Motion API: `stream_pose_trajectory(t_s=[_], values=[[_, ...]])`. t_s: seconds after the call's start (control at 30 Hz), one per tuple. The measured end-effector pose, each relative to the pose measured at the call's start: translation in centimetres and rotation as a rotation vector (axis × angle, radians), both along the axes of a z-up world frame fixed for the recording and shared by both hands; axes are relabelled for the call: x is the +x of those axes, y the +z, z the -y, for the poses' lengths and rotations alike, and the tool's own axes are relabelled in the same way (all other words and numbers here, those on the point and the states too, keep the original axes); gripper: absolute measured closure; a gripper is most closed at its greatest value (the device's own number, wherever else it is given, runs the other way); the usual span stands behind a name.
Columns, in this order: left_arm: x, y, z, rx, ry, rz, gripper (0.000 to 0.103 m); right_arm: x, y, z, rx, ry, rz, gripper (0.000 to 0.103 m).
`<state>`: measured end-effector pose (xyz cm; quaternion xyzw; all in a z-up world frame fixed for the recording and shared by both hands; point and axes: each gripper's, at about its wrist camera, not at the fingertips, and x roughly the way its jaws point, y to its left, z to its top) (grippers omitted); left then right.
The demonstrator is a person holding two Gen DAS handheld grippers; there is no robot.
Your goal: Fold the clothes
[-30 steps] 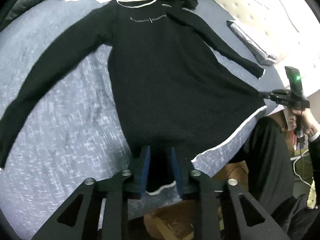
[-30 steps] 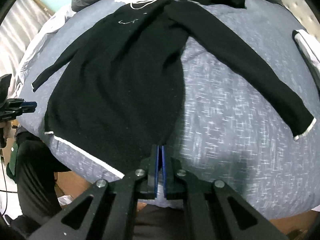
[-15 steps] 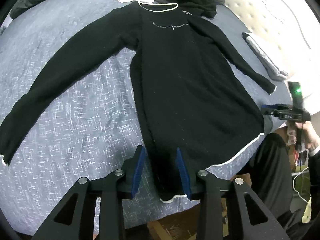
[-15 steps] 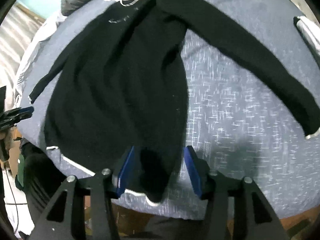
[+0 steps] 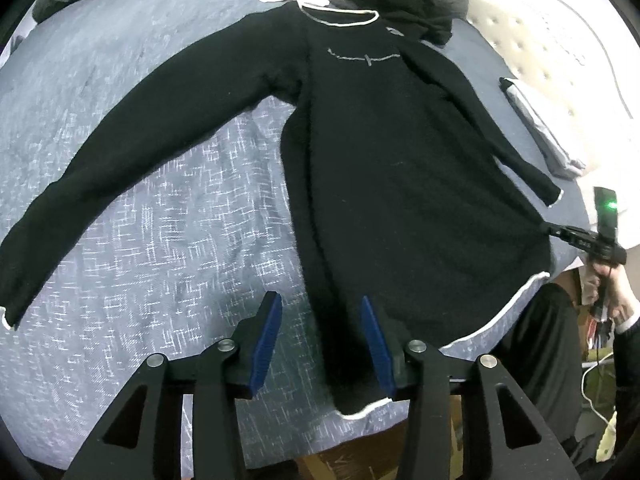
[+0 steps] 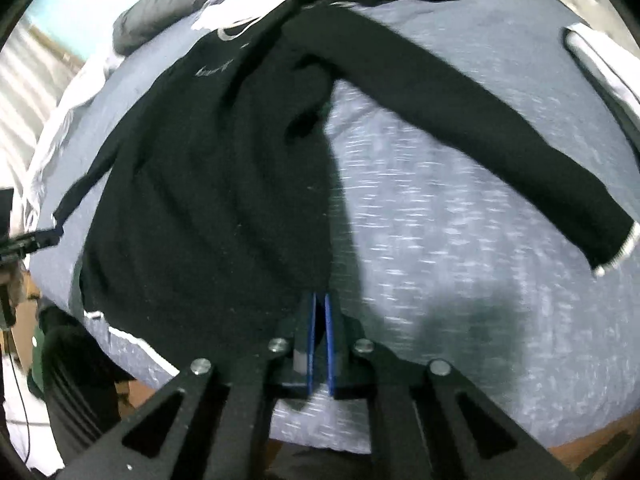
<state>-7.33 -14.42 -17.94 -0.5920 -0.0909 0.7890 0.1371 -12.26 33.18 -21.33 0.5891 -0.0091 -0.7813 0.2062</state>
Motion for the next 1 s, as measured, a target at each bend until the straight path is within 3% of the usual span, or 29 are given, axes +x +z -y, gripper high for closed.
stream_pose_trajectory(t_s=[0.37,0.47,0.53,0.63,0.8,0.9,0.93,1.0], values=[[-0.9,-2.0,-0.1,-0.038,0.001,0.023,0.058,0.1,-1.9,-1.5,0.101,-0.079,0.020,0.101],[-1.3,-2.0,0.3,-0.033,0.013,0.015,0.058,0.1,-2.1,-1.5,0.091,-0.049,0.049,0.101],[-1.8,-2.0,0.7,-0.027,0.031,0.004,0.058,0.4,-1.6,-1.2,0.069,-0.030,0.050,0.101],[-2.8,-1.7,1.3,-0.007,0.063,-0.017,0.058,-0.3,0.2,-2.1,0.028,-0.096,0.029,0.099],[-5.6,-0.5,1.6,-0.001,0.073,-0.063,0.058,-2.8,3.8,-2.0,-0.019,-0.089,-0.061,0.098],[-8.2,0.4,1.9,-0.002,0.075,-0.094,0.057,-5.3,5.4,-1.3,-0.060,-0.076,-0.108,0.084],[-9.1,0.7,2.0,0.003,0.078,-0.104,0.057,-6.1,5.7,-1.0,-0.078,-0.070,-0.121,0.072],[-11.1,1.1,2.1,0.005,0.074,-0.120,0.057,-8.5,6.3,0.2,-0.122,-0.055,-0.148,0.064]])
